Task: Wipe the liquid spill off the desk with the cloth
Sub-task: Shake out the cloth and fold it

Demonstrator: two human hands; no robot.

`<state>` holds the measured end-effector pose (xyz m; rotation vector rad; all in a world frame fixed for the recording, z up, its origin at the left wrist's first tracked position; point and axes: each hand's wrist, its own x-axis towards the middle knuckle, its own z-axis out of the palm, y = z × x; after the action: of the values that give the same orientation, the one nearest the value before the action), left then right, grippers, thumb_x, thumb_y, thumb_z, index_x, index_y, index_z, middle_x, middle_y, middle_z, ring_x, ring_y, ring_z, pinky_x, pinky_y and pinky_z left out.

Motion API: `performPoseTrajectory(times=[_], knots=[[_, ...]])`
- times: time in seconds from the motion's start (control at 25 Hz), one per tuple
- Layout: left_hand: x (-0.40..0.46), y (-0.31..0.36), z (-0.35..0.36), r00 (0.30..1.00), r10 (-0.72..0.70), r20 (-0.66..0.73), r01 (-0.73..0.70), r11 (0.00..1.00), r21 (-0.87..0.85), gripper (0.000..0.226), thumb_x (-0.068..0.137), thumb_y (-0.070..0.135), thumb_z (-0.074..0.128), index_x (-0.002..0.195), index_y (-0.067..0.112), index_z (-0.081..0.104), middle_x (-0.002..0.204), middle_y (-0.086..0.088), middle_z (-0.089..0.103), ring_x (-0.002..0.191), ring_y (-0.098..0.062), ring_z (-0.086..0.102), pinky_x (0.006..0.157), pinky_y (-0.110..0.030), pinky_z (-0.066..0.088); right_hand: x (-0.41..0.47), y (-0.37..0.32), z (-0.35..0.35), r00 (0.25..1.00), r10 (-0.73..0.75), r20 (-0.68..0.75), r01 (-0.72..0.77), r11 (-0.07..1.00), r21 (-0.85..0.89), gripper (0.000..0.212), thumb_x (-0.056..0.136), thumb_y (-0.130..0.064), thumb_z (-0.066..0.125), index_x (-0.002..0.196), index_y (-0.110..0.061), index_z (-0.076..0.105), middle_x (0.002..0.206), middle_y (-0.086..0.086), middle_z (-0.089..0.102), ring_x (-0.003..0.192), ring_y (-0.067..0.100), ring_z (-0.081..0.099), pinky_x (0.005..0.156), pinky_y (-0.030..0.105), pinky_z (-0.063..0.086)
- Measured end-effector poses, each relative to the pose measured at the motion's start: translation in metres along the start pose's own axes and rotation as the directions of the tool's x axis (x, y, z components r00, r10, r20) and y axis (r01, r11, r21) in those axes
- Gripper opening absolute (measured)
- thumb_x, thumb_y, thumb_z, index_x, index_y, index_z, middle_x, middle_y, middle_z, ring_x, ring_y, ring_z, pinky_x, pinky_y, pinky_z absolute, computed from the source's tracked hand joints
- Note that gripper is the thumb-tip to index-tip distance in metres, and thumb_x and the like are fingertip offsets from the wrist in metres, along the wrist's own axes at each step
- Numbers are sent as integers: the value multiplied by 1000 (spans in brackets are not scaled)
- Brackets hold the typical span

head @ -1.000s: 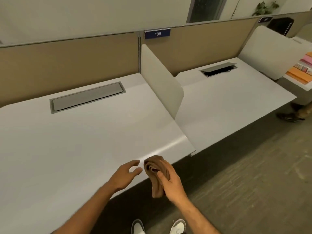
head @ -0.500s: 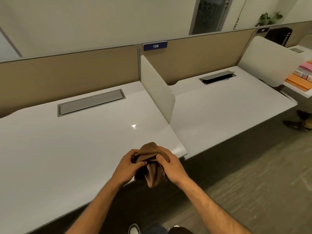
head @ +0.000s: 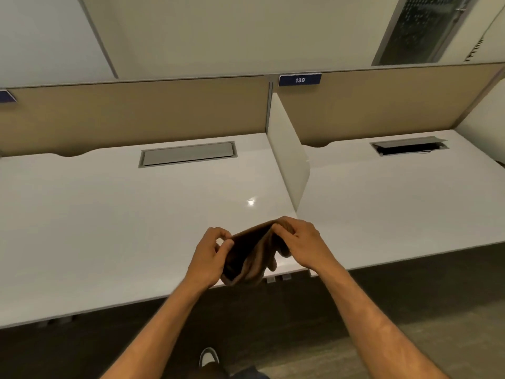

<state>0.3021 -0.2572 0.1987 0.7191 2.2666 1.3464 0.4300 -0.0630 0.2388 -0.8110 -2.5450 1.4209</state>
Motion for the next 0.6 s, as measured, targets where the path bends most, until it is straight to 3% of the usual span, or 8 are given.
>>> performPoseTrajectory(times=[0.16,0.28,0.36,0.48,0.6], knots=[[15,6,-12,991,101,-88,-94,992,80,14,109,22,51,101,33,53,94,10,64,84,-16,66,62,-15,55,18,-7,-22,993,-87,84,86,996,17,16,102,-36,57,108,-38,72,99,-19,72,96,1,66,82,18,48],[33,8,-22,974,161,-157,-145,983,109,15,110,21,47,101,32,49,90,10,61,80,-11,63,63,-15,54,34,-12,-29,983,-98,157,96,995,18,22,98,-26,63,102,-44,75,98,-26,72,97,-8,63,75,12,46],[47,10,-27,962,195,-191,-186,980,65,23,111,18,44,98,36,47,86,8,59,74,-6,61,62,-14,53,45,-14,-25,985,-85,153,75,995,64,25,97,-23,64,98,-44,77,94,-24,74,93,-6,65,75,14,48],[75,15,-41,955,236,-180,-234,972,31,26,112,17,42,97,38,46,85,8,58,77,0,61,63,-14,54,60,-21,-12,995,-65,75,51,985,167,24,100,-22,60,97,-38,78,91,-13,75,91,4,69,86,27,54],[109,14,-61,962,264,-71,-257,962,94,24,112,22,43,96,40,46,88,12,59,81,2,58,66,-12,49,89,-44,-14,992,-98,-84,113,971,211,26,104,-20,54,94,-35,73,89,-13,72,89,8,68,75,21,56]])
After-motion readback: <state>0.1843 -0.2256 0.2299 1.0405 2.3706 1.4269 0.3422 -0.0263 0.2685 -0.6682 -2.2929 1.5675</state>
